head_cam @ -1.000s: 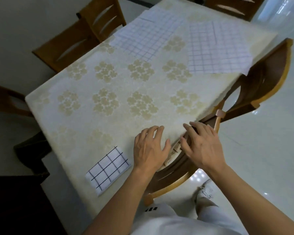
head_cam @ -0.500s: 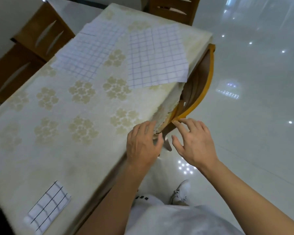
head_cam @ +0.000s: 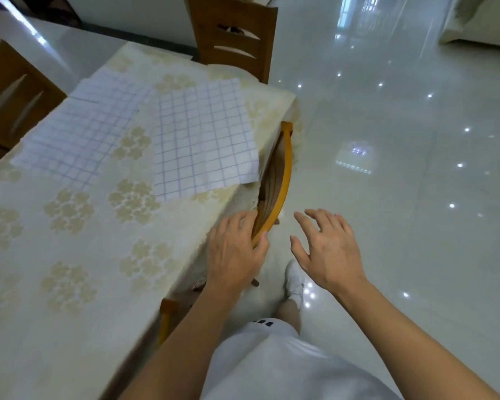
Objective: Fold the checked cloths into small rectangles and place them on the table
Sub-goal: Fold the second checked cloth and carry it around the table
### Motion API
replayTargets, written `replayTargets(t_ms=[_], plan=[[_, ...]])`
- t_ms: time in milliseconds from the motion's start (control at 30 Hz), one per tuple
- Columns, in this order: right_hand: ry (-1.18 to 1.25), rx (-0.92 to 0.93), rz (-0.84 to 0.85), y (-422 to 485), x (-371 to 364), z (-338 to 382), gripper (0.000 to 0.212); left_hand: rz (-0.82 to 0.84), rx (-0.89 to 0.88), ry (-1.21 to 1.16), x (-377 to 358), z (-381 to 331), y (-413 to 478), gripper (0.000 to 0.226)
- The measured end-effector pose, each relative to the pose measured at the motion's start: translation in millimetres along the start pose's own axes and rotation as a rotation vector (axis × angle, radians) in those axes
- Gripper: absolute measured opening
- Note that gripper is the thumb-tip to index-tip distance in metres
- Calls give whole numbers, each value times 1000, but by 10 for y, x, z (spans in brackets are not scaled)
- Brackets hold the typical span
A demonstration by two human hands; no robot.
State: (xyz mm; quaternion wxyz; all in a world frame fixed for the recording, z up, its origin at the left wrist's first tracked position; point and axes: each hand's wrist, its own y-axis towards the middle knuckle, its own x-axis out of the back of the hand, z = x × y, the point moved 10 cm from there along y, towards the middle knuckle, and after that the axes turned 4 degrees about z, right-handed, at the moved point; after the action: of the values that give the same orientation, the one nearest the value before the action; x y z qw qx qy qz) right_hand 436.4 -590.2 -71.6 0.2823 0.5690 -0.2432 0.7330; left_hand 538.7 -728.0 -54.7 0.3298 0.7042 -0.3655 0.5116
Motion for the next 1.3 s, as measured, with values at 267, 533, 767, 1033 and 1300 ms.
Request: replayTargets(t_ms=[267, 533, 767, 1033, 1300], plan=[[-31, 23, 23, 1089, 118, -578, 50, -60, 93, -89, -289, -27, 1179, 38], [-54, 112, 48, 2285, 284, -920, 51, 79, 222, -62, -571, -35, 2283, 44], [-43, 182, 75, 3006, 263, -1116, 51, 12, 278, -70, -615, -84, 2827, 46], [15, 370, 85, 3940, 223, -1236, 47, 53, 447, -23, -871, -30, 3548, 43], [28, 628, 121, 4863, 154, -1300, 43, 39, 637, 5, -963, -53, 4173, 53]])
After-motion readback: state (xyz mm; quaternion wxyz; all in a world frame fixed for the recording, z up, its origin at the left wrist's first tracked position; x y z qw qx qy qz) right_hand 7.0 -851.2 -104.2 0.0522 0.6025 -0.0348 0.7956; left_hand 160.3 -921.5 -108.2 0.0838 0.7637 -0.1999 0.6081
